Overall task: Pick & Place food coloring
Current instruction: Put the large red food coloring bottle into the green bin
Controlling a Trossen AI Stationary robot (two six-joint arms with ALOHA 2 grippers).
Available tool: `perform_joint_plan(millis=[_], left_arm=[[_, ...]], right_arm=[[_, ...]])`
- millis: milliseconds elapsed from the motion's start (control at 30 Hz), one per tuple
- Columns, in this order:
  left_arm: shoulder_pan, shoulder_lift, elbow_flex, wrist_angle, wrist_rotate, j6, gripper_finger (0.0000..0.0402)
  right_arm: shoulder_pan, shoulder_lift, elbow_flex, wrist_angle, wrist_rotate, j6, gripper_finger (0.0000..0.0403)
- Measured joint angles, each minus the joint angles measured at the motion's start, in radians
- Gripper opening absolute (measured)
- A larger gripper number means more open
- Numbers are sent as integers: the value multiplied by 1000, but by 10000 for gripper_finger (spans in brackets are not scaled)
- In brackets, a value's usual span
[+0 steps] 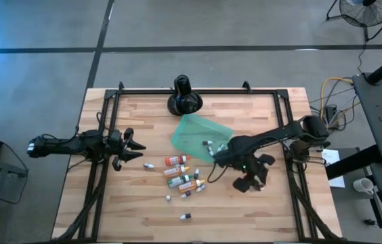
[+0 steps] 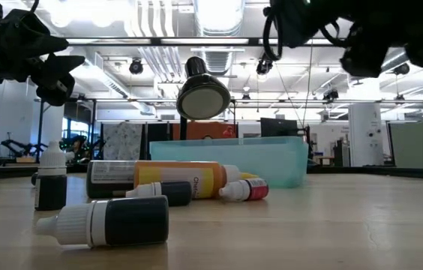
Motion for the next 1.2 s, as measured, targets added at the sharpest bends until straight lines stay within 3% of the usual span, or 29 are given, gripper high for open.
perform_joint_plan(millis=[167,400,600,1200], left_arm=[[0,0,0,0,0,0,117],[1,0,0,0,0,0,117],[1,0,0,0,0,0,117],[0,0,0,0,0,0,117]], right_arm=[[7,0,-105,-3,-69,-75,107],[12,0,-227,46,-73,-204,107],[11,0,-295,154,-78,-194,107],[11,0,-314,201,-79,-184,108]])
